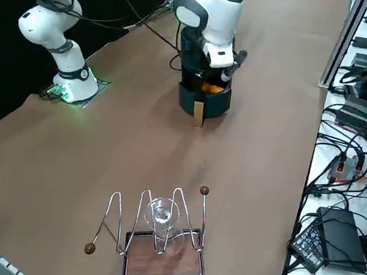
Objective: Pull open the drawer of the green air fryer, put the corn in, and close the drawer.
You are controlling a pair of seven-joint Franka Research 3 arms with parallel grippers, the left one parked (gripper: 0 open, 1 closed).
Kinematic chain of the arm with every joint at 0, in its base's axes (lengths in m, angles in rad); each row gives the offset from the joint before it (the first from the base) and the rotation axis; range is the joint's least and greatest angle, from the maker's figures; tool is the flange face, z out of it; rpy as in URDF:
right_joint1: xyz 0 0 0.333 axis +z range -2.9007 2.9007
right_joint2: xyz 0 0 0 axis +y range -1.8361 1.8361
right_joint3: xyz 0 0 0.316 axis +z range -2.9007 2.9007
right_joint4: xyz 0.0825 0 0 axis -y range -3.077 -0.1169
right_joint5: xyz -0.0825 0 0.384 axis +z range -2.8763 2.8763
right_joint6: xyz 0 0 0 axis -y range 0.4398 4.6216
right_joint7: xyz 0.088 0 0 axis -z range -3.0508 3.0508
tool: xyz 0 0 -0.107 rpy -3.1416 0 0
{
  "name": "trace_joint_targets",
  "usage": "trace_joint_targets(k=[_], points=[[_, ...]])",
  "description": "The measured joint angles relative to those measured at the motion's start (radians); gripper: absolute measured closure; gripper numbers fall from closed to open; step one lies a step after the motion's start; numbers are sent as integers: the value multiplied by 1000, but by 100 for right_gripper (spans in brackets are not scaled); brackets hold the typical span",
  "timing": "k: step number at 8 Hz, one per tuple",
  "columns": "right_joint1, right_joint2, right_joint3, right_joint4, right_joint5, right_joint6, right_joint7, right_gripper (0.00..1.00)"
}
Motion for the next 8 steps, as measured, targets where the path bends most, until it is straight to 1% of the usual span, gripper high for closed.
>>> trace_joint_targets(k=[2,4,5,7,8], points=[[-83,1,-3,-14,48,-5,112,0],[-115,11,-2,-35,67,24,277,0],[-129,23,-3,-43,95,51,340,0],[-182,49,-4,-47,187,72,383,0],[-207,60,-4,-49,208,72,397,0]])
